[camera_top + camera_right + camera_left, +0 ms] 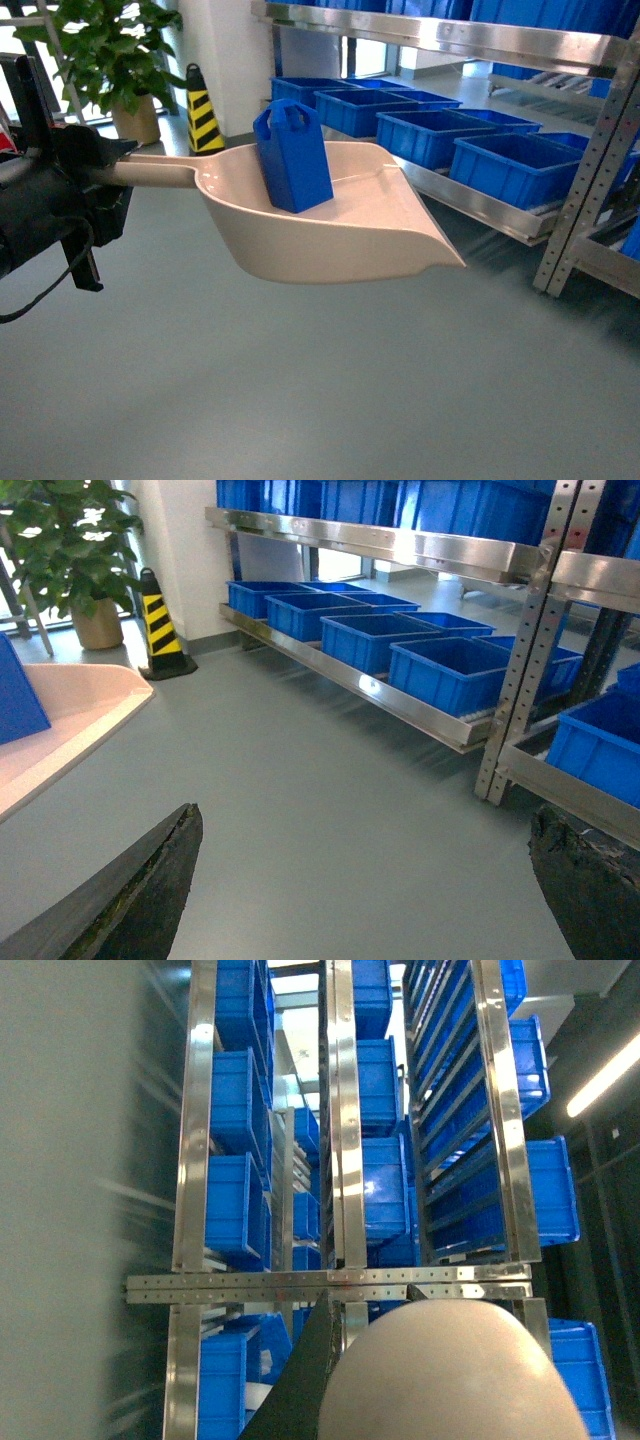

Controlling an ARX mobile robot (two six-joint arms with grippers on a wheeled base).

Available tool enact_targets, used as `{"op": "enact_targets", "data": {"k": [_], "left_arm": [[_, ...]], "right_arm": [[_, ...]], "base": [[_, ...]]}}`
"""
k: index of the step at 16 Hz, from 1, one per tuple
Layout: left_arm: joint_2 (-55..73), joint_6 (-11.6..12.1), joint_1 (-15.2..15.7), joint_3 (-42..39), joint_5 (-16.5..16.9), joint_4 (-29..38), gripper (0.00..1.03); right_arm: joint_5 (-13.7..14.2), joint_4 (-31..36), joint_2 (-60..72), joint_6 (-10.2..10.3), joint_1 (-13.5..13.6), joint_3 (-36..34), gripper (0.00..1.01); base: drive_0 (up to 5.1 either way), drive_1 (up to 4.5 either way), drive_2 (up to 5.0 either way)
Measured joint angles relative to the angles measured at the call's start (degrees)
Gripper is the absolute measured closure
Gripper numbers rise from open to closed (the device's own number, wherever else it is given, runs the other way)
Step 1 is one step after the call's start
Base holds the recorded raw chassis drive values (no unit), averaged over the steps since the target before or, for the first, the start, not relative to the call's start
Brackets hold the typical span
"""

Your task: Place part in tray to right shelf

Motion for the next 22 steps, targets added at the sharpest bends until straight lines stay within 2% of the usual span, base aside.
{"op": "enact_targets", "data": {"k": [22], "left_arm": [[0.00, 0.00, 0.11, 0.00, -0.11, 0.02, 0.89]], "right_arm": [[0.00, 0.02, -0.02, 0.00, 0.00, 0.00, 0.03]], "base": [[-1.6, -1.64, -1.6]]}}
